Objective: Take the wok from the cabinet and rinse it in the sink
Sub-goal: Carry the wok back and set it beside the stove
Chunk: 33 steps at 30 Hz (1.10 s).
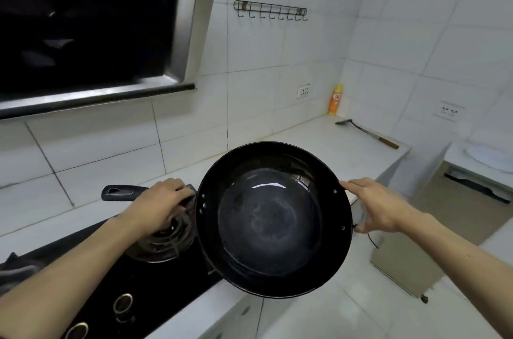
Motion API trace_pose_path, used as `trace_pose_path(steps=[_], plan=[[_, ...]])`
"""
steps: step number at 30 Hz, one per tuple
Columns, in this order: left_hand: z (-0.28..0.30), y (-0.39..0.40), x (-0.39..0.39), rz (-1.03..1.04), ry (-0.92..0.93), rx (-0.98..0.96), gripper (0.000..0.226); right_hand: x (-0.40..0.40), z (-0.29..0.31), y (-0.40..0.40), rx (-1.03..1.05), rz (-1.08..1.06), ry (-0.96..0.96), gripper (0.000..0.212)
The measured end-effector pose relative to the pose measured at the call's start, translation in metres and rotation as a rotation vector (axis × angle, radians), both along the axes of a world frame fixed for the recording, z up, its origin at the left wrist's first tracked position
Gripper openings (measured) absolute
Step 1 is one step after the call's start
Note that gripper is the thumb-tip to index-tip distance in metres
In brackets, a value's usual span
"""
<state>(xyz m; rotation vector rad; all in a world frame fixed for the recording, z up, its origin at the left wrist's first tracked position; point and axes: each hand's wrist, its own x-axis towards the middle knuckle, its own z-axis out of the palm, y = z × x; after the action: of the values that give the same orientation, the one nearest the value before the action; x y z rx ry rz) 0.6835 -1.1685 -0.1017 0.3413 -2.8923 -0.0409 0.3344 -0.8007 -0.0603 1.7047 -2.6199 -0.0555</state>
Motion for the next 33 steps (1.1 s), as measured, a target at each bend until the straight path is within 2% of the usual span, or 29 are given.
trace_pose_path(steps=[9,15,20,27,33], plan=[[-0.025,-0.036,-0.069,0.097,-0.063,0.021,0.035,-0.108,-0.040,-0.085,0.041,0.117,-0.110,0.108],[-0.046,-0.043,-0.128,0.271,-0.107,0.052,0.036,-0.215,-0.078,-0.159,0.063,0.267,-0.187,0.107],[-0.057,-0.031,-0.157,0.418,-0.140,0.069,0.038,-0.272,-0.093,-0.214,0.098,0.400,-0.195,0.110],[-0.079,-0.029,-0.160,0.506,-0.184,0.052,0.050,-0.299,-0.108,-0.272,0.147,0.528,-0.229,0.109],[-0.099,-0.035,-0.146,0.568,-0.220,0.061,0.041,-0.290,-0.127,-0.307,0.208,0.583,-0.223,0.110]])
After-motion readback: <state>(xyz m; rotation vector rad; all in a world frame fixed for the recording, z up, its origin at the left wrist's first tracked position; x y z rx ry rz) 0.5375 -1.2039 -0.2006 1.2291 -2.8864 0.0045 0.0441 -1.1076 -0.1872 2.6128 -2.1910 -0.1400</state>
